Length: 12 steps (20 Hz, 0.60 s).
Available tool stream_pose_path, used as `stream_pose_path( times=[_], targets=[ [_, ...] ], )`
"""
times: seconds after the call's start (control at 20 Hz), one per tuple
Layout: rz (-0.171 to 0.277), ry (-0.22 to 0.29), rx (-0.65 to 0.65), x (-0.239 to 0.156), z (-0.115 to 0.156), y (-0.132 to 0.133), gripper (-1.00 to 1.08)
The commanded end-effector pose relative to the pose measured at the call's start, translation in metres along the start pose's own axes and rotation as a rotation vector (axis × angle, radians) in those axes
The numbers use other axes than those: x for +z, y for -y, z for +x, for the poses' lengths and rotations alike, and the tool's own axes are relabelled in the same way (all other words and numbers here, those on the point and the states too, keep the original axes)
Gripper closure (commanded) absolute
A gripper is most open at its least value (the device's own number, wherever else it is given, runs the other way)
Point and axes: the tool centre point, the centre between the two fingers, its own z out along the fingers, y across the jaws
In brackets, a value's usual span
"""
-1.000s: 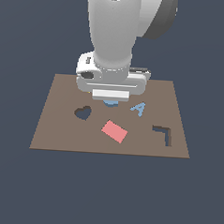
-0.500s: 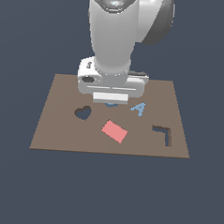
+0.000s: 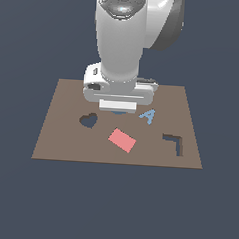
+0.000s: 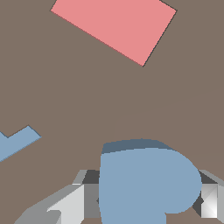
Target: Insert a designated object into the corresponding slot on a board.
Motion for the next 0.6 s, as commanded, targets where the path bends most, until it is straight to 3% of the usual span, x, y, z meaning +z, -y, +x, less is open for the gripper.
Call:
stream_pose_path(
  times=[0.0,0.55],
  targets=[
    [0.000,0.000,0.000,0.001,0.000,0.000,1.08],
    [0.000,0.000,0.050,-0.001,0.009,-0.010,1.08]
  ],
)
